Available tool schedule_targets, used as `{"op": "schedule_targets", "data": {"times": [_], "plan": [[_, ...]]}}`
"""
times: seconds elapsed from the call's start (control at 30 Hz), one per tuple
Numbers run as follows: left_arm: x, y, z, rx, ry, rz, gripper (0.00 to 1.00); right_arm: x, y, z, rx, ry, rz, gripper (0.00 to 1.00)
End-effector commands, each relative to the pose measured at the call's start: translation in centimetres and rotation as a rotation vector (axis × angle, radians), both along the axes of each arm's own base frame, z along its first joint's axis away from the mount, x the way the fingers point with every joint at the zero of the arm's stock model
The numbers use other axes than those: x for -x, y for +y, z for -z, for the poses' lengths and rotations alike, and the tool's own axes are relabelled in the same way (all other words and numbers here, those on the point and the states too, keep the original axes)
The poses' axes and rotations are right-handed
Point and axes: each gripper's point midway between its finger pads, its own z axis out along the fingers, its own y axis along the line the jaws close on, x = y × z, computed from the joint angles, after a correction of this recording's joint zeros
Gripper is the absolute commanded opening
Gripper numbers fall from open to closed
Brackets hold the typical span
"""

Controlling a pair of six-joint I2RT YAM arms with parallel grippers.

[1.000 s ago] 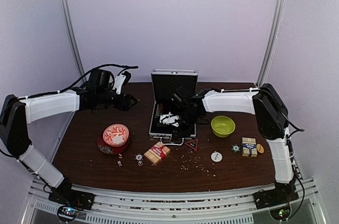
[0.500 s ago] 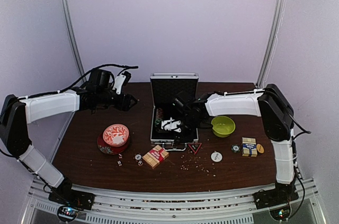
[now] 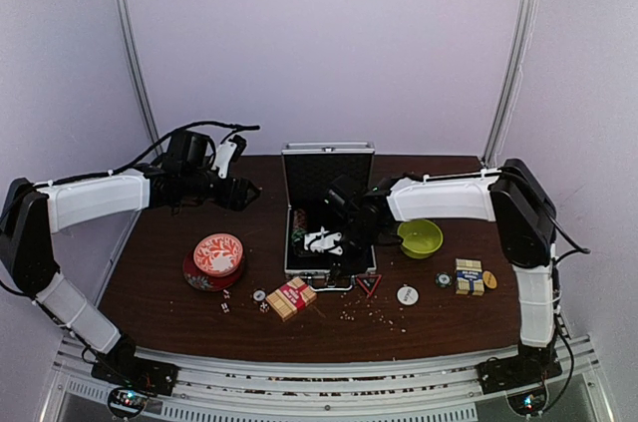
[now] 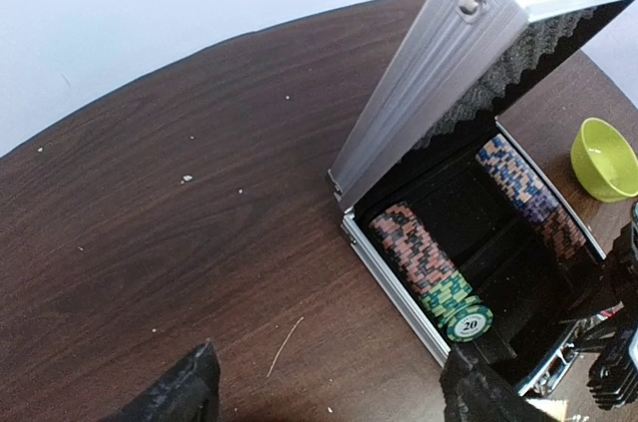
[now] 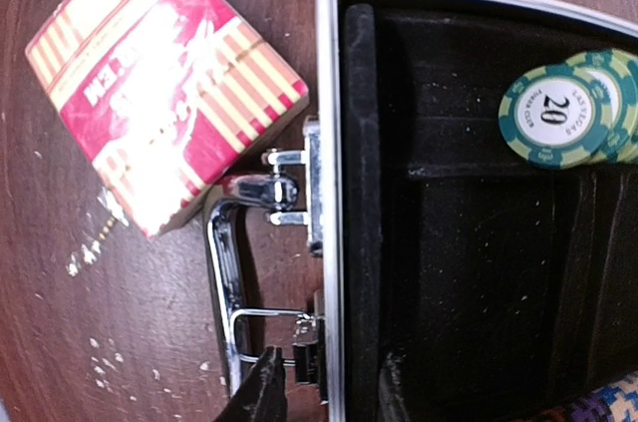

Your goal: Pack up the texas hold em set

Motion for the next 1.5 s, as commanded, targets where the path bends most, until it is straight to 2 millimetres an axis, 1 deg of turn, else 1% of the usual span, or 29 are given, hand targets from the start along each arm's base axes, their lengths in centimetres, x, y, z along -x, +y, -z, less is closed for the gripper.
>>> {"op": "schedule_targets", "data": {"times": [0.0,0.1,0.13,0.23,0.3,0.33,0.4,0.43,0.47,0.5,0.53,0.57,0.63,0.67,0.73,0.8,0.87,0.9,0.93,1.0,1.1,1.2,1.27,1.37,1.47], "plan": [[-1.0,0.1,-1.3,-0.017,-0.044,-0.007,0.80,0.2,0.0,-2.9,-0.051,0.024,0.051,0.37],[-0.7,0.3,-1.6,-0.034,-0.044,-0.004,0.80,-1.3,0.0,-5.7,-0.101,-0.025,0.082,0.48],[-0.4,0.2,-2.0,-0.038,-0.046,-0.006,0.80,-1.4,-0.2,-6.7,-0.116,-0.028,0.081,0.50],[1.1,-1.3,-3.1,-0.072,-0.043,0.029,0.78,-0.9,-1.3,-9.3,-0.165,-0.027,0.074,0.56],[2.8,-2.9,-3.1,-0.086,-0.010,0.063,0.78,-0.3,-2.7,-10.7,-0.195,-0.025,0.079,0.58],[3.7,-3.5,-2.9,-0.093,0.010,0.076,0.78,0.2,-3.5,-11.0,-0.204,-0.020,0.083,0.59],[6.2,-4.8,-1.9,-0.123,0.052,0.114,0.79,0.9,-5.5,-11.2,-0.214,-0.004,0.103,0.60],[7.5,-5.6,-1.3,-0.141,0.075,0.137,0.80,1.3,-6.7,-11.1,-0.219,0.010,0.119,0.62],[8.9,-6.3,-0.5,-0.158,0.104,0.162,0.84,1.7,-8.3,-10.6,-0.221,0.032,0.144,0.63],[10.2,-6.9,0.2,-0.174,0.134,0.185,0.88,1.7,-9.6,-10.6,-0.237,0.043,0.174,0.63],[11.5,-7.6,1.0,-0.190,0.161,0.211,0.90,1.0,-11.5,-10.7,-0.257,0.047,0.227,0.64],[12.7,-8.1,1.7,-0.214,0.183,0.233,0.90,0.6,-13.0,-11.2,-0.286,0.037,0.265,0.64],[15.0,-9.1,3.0,-0.279,0.219,0.277,0.91,-0.5,-15.5,-11.6,-0.329,0.030,0.362,0.64],[15.9,-9.6,3.6,-0.313,0.235,0.300,0.91,-1.6,-16.7,-12.0,-0.367,0.009,0.418,0.64],[17.5,-10.7,4.8,-0.376,0.264,0.356,0.91,-2.6,-18.6,-12.5,-0.439,-0.006,0.502,0.64],[18.7,-11.7,6.0,-0.432,0.292,0.400,0.90,-2.3,-19.9,-12.8,-0.523,0.016,0.517,0.65],[19.2,-12.1,7.4,-0.488,0.336,0.420,0.91,-1.9,-20.8,-12.8,-0.569,0.034,0.517,0.66],[19.3,-12.2,8.1,-0.517,0.352,0.421,0.96,-1.8,-21.2,-12.6,-0.547,0.021,0.508,0.66],[19.3,-12.2,9.0,-0.548,0.369,0.419,0.98,-2.0,-21.7,-12.6,-0.526,-0.003,0.517,0.66],[19.1,-12.3,9.8,-0.581,0.385,0.404,0.98,-2.7,-22.3,-13.1,-0.532,-0.036,0.546,0.67],[18.4,-12.1,10.6,-0.637,0.407,0.360,0.98,-2.2,-22.0,-13.6,-0.560,-0.016,0.531,0.67],[18.5,-11.8,12.0,-0.699,0.463,0.343,0.98,-2.0,-21.8,-13.4,-0.564,-0.004,0.524,0.68],[18.5,-11.6,12.6,-0.728,0.490,0.335,0.98,-2.0,-21.7,-13.2,-0.567,0.009,0.519,0.69],[18.2,-11.8,12.8,-0.725,0.503,0.318,0.98,-1.9,-21.6,-13.1,-0.570,0.023,0.510,0.71],[17.4,-11.8,12.9,-0.707,0.521,0.300,0.98,-1.8,-21.6,-12.9,-0.562,0.022,0.510,0.71]]}}
